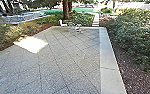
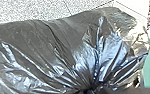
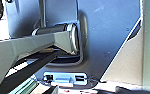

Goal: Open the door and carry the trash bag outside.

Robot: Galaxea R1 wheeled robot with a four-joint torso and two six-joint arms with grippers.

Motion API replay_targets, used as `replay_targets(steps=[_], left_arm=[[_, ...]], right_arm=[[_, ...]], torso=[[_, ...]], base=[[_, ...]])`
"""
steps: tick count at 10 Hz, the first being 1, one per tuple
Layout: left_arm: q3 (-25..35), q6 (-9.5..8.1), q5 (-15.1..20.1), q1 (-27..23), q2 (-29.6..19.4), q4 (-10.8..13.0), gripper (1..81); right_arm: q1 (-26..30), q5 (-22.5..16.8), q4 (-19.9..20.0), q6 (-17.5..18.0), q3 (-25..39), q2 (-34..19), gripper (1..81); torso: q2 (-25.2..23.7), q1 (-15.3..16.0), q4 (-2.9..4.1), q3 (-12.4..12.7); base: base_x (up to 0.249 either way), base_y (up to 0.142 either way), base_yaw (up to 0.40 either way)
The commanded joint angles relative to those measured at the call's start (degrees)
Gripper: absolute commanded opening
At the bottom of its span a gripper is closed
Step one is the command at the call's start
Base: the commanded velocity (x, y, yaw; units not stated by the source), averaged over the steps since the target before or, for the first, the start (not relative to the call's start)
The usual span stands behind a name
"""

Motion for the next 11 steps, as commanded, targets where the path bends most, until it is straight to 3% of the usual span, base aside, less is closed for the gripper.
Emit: replay_targets(steps=[1,3,4,6,7,8,10,11], left_arm=[[0.2,-0.09,4.6,-8.7,-3.3,-4.4,1.0],[0.2,-0.09,7.4,-13.2,-3.6,-6.4,1.0],[0.2,-0.09,9.0,-15.4,-3.6,-7.3,1.0],[-0.6,-0.09,10.3,-18.6,-3.8,-9.3,1.0],[-0.5,-0.09,11.2,-20.4,-4.0,-10.3,1.0],[-0.7,-0.09,12.4,-22.4,-4.1,-11.6,1.0],[-0.6,-0.09,14.2,-26.5,-4.9,-14.2,1.0],[-0.3,-0.09,16.8,-29.2,-5.7,-15.7,1.0]], right_arm=[[1.0,-3.7,0.3,0.0,0.4,0.4,81.1],[1.0,-3.7,0.1,-0.1,0.4,0.5,81.1],[0.8,-3.7,-0.1,-0.2,0.6,0.5,81.1],[0.8,-3.7,0.0,-0.1,0.9,0.5,81.1],[0.8,-3.7,0.1,-0.1,0.9,0.5,81.1],[0.8,-3.7,0.0,-0.1,0.9,0.5,81.1],[0.8,-3.7,0.1,-0.1,0.9,0.5,81.1],[0.8,-3.7,0.1,-0.1,1.1,0.5,81.1]], torso=[[0.0,0.0,0.0,0.1],[0.0,0.0,0.0,-0.4],[0.0,0.0,2.12,-3.6],[0.0,0.0,2.92,-6.1],[0.0,0.0,1.25,-3.1],[0.0,0.0,1.62,-4.5],[0.1,0.0,1.72,-5.2],[0.1,0.0,1.72,-5.1]], base=[[0.0,0.0,0.0],[0.0,0.0,0.0],[0.0,0.0,0.0],[0.0,0.0,0.0],[0.0,0.0,0.0],[0.0,0.0,0.0],[0.0,0.0,0.0],[0.0,0.0,0.0]])
